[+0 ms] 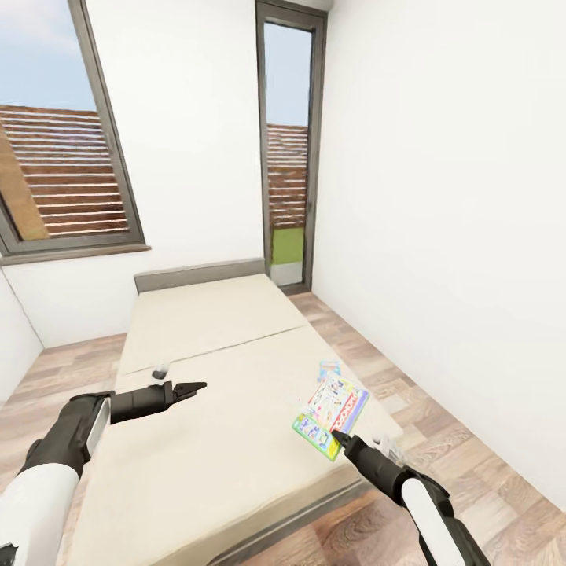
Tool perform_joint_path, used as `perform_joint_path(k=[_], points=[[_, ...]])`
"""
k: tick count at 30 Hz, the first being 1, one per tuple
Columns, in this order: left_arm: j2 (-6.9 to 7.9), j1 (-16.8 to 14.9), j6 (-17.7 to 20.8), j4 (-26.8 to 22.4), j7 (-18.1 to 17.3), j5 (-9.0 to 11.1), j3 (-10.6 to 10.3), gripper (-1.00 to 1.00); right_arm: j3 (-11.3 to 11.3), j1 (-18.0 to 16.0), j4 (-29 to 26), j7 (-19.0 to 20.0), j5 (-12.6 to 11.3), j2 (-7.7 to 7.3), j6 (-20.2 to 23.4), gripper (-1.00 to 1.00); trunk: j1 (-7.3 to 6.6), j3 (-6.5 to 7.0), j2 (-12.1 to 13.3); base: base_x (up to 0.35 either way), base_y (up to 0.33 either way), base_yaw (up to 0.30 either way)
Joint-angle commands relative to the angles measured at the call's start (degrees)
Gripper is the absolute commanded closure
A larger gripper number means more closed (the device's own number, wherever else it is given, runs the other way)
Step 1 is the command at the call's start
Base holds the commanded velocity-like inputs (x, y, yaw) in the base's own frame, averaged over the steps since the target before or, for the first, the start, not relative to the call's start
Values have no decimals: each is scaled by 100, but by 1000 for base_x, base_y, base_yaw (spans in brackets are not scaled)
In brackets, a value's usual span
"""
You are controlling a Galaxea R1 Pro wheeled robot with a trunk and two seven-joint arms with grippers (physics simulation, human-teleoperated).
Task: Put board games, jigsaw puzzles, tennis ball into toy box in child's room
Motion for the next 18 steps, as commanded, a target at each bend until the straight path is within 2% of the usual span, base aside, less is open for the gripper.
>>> perform_joint_path(k=[1,18], points=[[-3,-4,60,-5,-43,-37,19,-100,6,-5,-2,-15,-44,-4,14,100,0,-12,-5,0,-21,-224],[-3,0,47,-7,-58,-29,33,-100,-6,-5,41,-15,-36,-4,13,100,0,-106,-5,0,-2,-224]])
